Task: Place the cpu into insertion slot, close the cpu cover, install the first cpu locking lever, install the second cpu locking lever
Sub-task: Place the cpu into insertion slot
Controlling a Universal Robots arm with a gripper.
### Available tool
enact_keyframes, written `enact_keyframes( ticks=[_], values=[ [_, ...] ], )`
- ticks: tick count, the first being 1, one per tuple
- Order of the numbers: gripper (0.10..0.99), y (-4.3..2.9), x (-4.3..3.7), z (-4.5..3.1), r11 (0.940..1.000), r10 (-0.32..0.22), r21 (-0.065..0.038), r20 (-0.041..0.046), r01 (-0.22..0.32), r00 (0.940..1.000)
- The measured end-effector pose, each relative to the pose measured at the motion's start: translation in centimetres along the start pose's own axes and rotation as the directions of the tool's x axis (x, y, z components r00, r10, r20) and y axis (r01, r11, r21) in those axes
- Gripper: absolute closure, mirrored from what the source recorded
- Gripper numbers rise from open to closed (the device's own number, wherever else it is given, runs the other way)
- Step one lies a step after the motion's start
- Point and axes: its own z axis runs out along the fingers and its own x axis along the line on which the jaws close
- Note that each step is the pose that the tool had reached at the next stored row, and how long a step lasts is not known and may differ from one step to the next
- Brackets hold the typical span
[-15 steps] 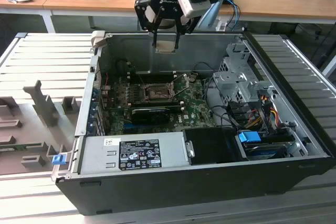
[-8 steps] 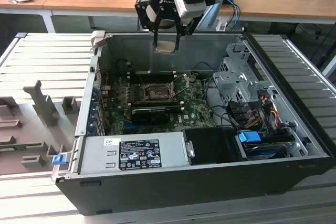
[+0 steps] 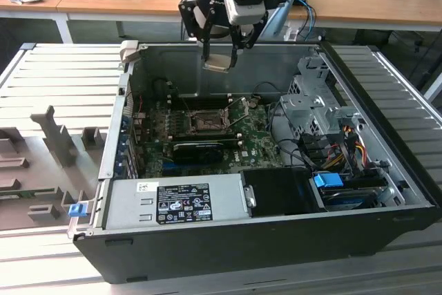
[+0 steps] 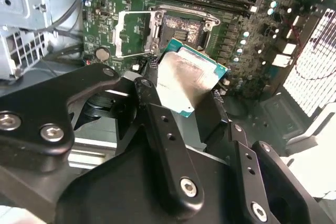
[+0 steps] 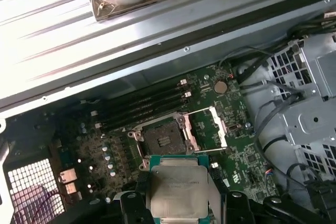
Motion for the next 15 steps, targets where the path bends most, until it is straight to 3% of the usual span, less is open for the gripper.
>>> enact_keyframes(
  ticks=[7,15],
  values=[
    [0.557,0.00,0.00,0.06,0.9950,0.100,0.002,0.0096,-0.100,0.9950],
    [0.557,-0.01,-0.01,0.12,0.9801,0.198,0.001,0.0186,-0.198,0.9799]
  ],
)
